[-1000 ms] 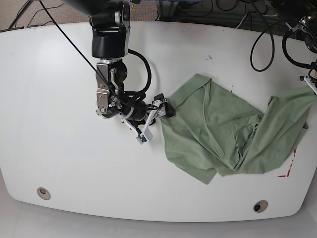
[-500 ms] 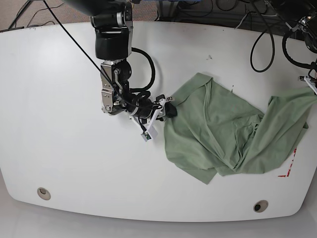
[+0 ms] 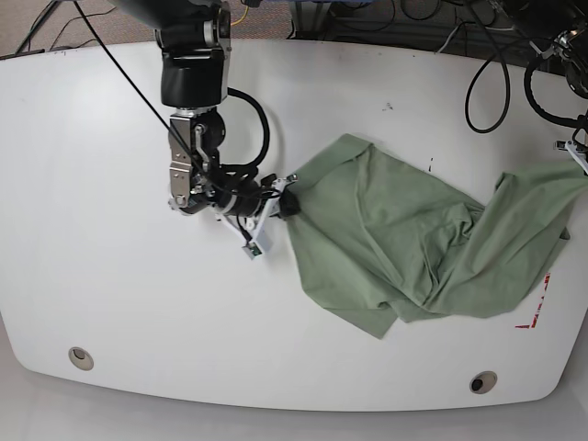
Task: Layout the t-shirt on the table in an organized manner, then fold the t-shirt properly
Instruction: 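Pinch the shirt hem with the right gripper and pull it outward, then pull the held hem with the right gripper away from the left gripper, then lower the stretched shirt flat onto the table with both grippers, then release the hem and re-pinch the shirt edge with the right gripper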
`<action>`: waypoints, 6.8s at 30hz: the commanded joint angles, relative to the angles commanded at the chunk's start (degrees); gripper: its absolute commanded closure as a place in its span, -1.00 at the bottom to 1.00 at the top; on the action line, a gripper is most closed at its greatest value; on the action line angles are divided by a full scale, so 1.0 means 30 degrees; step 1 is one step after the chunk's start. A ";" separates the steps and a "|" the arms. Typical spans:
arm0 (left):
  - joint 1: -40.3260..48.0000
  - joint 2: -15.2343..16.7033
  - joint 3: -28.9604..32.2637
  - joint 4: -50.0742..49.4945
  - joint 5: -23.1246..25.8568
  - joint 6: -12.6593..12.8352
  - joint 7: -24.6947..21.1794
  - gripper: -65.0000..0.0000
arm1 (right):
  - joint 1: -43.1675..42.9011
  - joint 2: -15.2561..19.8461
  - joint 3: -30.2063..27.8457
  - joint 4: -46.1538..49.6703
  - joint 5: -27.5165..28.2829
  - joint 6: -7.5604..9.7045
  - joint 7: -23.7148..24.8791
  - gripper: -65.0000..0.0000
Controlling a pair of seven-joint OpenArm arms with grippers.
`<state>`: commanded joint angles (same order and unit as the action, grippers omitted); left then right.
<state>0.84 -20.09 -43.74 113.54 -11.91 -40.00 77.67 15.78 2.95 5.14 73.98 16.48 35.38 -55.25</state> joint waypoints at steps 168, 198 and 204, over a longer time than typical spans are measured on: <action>0.1319 0.0938 0.1495 -0.0088 -0.1114 0.0000 0.0000 1.00 | -0.1055 0.5245 0.2784 1.1487 0.0029 0.1538 -0.5597 -0.87; 0.1319 0.0938 0.1495 -0.0088 -0.1114 0.0000 0.0000 1.00 | -0.4835 0.0996 0.2813 0.9348 0.0029 0.1538 -0.4659 -0.86; 0.1319 0.0938 0.1495 -0.0088 -0.1114 0.0000 0.0000 1.00 | -0.4747 0.0498 0.2784 0.8527 0.0029 0.1538 -0.4630 -0.86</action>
<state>4.79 -17.27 -39.25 113.27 -15.25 -40.00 77.67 1.54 4.44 13.49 99.56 16.57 40.00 -69.14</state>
